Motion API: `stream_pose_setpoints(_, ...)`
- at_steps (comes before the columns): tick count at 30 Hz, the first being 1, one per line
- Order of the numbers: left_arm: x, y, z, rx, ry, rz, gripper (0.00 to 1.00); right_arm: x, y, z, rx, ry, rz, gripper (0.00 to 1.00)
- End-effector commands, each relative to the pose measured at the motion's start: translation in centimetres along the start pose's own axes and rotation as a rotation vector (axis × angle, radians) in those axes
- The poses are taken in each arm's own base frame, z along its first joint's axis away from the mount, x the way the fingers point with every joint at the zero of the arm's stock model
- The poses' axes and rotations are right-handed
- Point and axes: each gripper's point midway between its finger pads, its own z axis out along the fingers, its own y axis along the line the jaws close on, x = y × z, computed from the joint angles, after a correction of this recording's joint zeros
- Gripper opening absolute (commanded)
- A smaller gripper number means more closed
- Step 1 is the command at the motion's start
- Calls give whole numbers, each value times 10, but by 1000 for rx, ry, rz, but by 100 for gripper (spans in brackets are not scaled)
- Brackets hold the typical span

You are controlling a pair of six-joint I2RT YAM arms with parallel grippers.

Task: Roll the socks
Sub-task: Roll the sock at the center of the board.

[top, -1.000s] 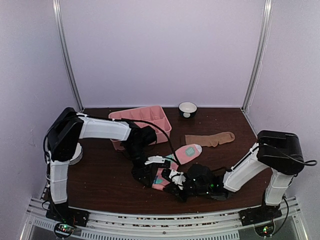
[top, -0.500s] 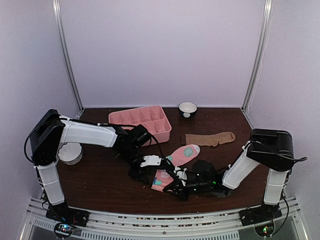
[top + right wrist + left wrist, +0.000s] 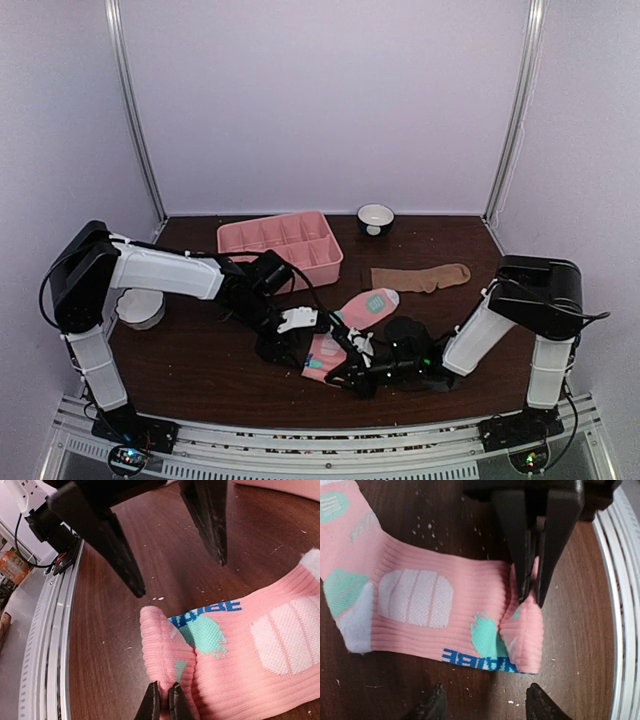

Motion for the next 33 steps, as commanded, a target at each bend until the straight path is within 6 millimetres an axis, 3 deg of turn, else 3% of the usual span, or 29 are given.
stream_pose_setpoints(1, -36, 26, -38, 25, -216, -85, 55, 103, -55, -25, 264, 355, 254, 0)
stream_pose_setpoints(2, -39, 29, -43, 54, -236, -121, 61, 103, -56, -26, 273, 364, 242, 0)
stream_pose_setpoints(3, -41, 30, -46, 71, -249, -136, 80, 101, -57, -28, 281, 367, 230, 0)
stream_pose_setpoints(6, -52, 14, -57, 124, -299, -88, 83, 93, -55, -29, 279, 355, 223, 0)
stream_pose_setpoints(11, -45, -27, -39, 121, -209, 154, 79, 90, -51, -25, 248, 340, 275, 0)
stream_pose_setpoints(16, -31, -46, -12, 105, -105, 299, 72, 94, -53, -24, 222, 315, 360, 0)
stream_pose_setpoints(27, -44, -17, 13, -24, -79, 336, 56, 98, -53, -23, 177, 295, 450, 0)
stream_pose_setpoints(33, -36, -12, 25, -22, -43, 316, 47, 99, -54, -23, 174, 302, 460, 0)
